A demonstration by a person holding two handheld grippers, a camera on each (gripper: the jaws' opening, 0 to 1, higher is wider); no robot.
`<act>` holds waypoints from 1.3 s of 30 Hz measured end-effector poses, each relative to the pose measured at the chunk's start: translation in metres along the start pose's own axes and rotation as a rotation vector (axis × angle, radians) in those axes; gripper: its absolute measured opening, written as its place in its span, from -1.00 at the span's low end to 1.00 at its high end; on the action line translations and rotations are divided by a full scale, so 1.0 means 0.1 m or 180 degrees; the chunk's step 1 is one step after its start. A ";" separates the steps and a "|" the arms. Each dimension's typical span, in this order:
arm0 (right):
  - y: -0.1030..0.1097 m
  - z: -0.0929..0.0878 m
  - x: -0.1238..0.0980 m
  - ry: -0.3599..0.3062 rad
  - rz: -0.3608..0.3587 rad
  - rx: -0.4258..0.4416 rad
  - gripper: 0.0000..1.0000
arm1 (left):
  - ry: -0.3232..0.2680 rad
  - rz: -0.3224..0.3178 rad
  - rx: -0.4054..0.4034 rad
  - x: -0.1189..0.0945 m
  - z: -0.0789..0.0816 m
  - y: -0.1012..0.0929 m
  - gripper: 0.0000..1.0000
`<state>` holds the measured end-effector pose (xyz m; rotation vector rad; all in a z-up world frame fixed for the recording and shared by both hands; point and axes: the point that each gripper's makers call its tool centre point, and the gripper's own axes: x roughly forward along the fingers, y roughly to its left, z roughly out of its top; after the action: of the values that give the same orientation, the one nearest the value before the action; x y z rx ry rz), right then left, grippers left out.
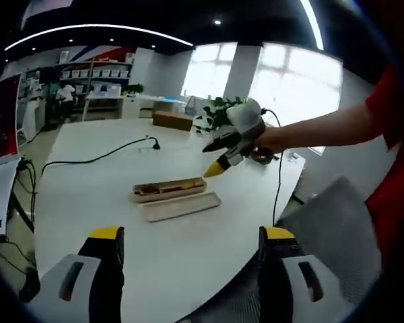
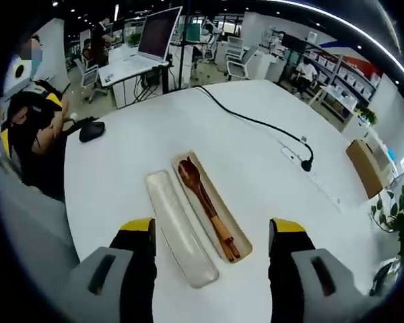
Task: Arrange the utensils inside the cutlery case until each visible utensil rests in its matching compartment.
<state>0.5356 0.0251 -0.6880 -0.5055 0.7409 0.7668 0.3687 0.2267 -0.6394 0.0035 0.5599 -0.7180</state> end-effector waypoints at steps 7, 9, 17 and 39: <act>-0.03 -0.29 -0.17 -0.0046 -0.0084 0.0124 0.34 | 0.0004 0.0137 0.0046 0.31 0.10 0.24 0.67; -0.03 -0.32 -0.22 -0.0122 -0.0072 0.0124 0.36 | -0.0029 0.0072 0.0094 0.33 0.16 0.20 0.66; 0.05 -0.63 -0.13 -0.0045 -0.0036 0.0049 0.32 | 0.0249 -0.0051 0.0546 0.63 0.01 0.19 0.54; 0.01 -1.08 0.19 0.0118 -0.0103 0.0536 0.07 | 0.0592 -0.0228 0.1056 1.77 -0.29 0.62 0.45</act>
<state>0.4999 -0.0359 -0.7714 -0.3792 0.8224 0.6599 0.5018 0.1691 -0.7618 0.3634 0.6148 -0.8795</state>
